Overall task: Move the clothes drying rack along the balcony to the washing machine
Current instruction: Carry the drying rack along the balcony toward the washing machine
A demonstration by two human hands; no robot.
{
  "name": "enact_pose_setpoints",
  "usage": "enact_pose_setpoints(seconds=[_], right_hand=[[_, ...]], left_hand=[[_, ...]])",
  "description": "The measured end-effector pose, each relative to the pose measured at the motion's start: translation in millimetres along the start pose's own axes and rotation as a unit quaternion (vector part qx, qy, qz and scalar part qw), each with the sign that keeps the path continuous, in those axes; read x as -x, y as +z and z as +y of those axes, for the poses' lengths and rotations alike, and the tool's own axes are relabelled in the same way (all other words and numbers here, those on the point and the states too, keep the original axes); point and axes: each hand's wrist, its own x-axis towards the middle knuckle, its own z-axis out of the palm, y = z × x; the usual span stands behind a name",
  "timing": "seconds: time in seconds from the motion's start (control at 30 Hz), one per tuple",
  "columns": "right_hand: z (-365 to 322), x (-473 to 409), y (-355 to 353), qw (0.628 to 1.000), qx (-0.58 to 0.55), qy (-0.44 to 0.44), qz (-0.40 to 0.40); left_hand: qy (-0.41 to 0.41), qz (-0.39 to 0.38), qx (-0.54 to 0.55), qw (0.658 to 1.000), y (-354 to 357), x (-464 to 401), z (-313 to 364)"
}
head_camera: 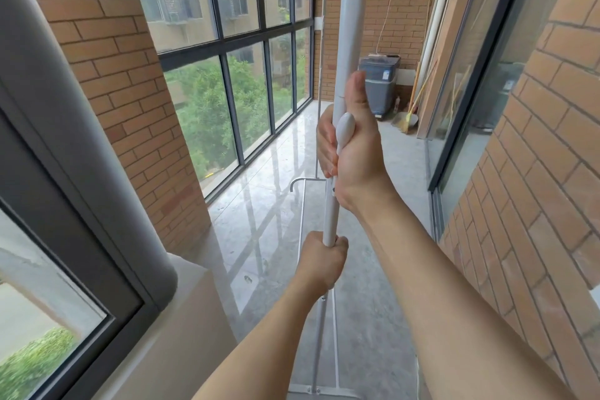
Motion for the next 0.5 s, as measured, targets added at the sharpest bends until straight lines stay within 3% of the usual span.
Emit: enact_pose_setpoints(seconds=[0.5], right_hand=[[32, -102, -15, 1.000, -0.009, 0.004, 0.025]], left_hand=[[0.004, -0.003, -0.005, 1.000, -14, -107, 10]])
